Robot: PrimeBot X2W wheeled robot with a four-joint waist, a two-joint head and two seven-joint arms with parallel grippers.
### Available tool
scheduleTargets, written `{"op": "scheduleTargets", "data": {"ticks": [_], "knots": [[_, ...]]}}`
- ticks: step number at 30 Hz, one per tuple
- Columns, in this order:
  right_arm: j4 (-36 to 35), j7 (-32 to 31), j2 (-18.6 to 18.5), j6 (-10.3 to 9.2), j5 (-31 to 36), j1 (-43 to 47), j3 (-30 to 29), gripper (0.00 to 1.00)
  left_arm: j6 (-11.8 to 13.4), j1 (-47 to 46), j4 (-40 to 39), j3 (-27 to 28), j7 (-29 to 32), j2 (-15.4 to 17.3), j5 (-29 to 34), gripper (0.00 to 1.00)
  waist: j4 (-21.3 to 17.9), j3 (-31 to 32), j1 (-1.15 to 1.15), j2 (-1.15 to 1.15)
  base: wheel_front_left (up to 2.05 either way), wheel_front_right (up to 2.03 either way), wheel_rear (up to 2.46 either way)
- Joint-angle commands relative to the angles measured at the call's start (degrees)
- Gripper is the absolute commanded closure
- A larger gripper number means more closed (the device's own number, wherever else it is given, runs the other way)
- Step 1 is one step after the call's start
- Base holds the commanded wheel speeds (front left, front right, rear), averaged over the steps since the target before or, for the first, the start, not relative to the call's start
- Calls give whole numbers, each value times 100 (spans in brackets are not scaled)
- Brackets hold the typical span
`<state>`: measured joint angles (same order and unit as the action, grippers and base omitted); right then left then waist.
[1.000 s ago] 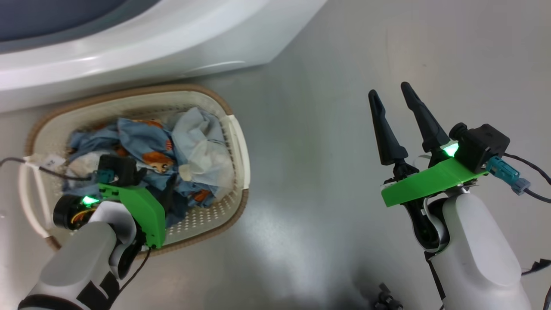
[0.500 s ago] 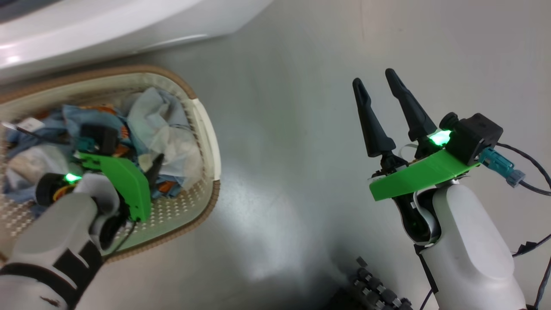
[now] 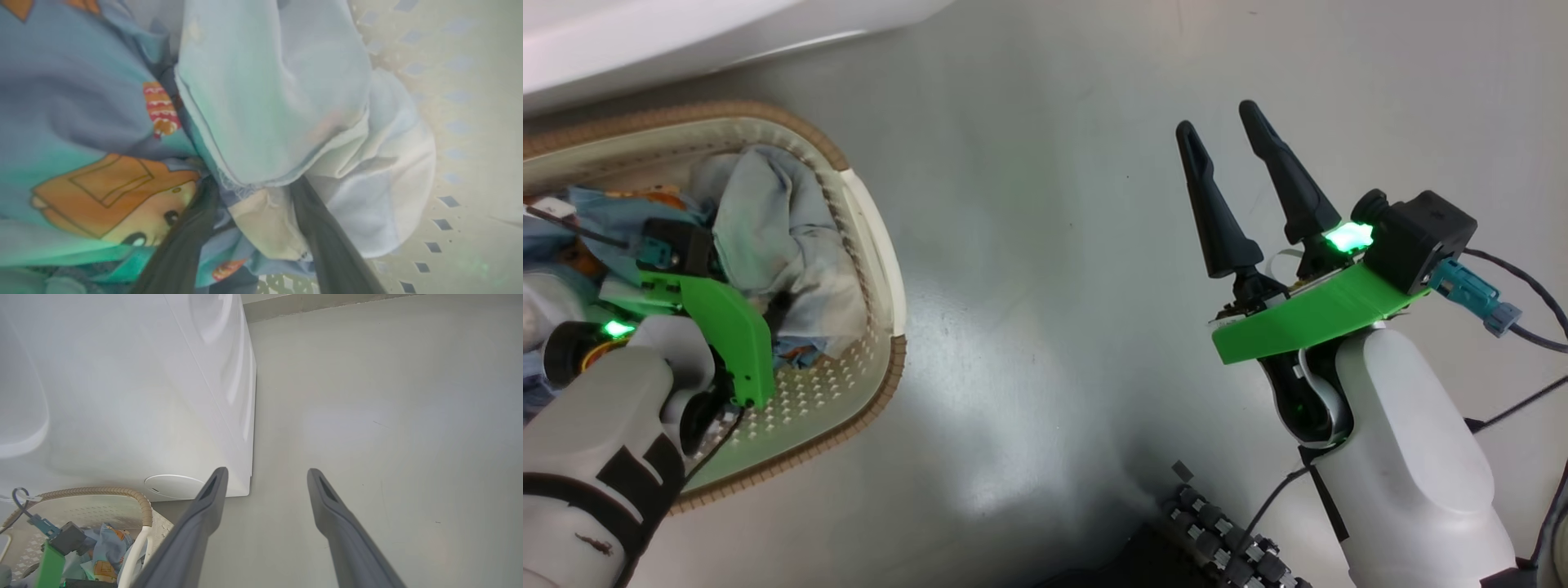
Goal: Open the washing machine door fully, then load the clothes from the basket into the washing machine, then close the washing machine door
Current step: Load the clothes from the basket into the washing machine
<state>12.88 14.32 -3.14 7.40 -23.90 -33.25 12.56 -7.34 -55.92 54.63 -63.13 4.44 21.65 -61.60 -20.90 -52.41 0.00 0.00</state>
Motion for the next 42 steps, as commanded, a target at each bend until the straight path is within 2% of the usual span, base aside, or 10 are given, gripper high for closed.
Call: {"op": "scheduleTargets", "data": {"ticks": [1, 2, 13, 31, 37, 42], "knots": [[-134, 68, 25, 9, -20, 150, 108, 0, -14, -10, 5, 43, -59, 66, -28, 68, -16, -16, 0, 0, 0, 0, 0], [-138, 68, 25, 9, -17, 148, 109, 0, -14, -31, 34, 12, -74, 56, -60, 100, -21, -17, 0, 0, 0, 0, 0], [-79, 68, 26, 9, 48, 152, -19, 0, -14, 68, -123, -383, -564, 53, -513, 100, 195, 392, 0, 0, 0, 0, 0], [220, 68, 26, 9, 393, 435, -318, 0, -14, 754, -1218, -711, -1838, 148, -1277, 100, 818, 1805, 0, 0, 0, 0, 0], [341, 68, -35, 9, 386, 571, -372, 0, -14, 963, -1502, -562, -1934, 170, -1319, 100, 1001, 2248, 0, 0, 0, 0, 0], [422, 68, -111, 9, 346, 715, -380, 0, -14, 1277, -1817, 98, -1942, 169, -1052, 100, 1152, 2705, 0, 0, 0, 0, 0]]}}
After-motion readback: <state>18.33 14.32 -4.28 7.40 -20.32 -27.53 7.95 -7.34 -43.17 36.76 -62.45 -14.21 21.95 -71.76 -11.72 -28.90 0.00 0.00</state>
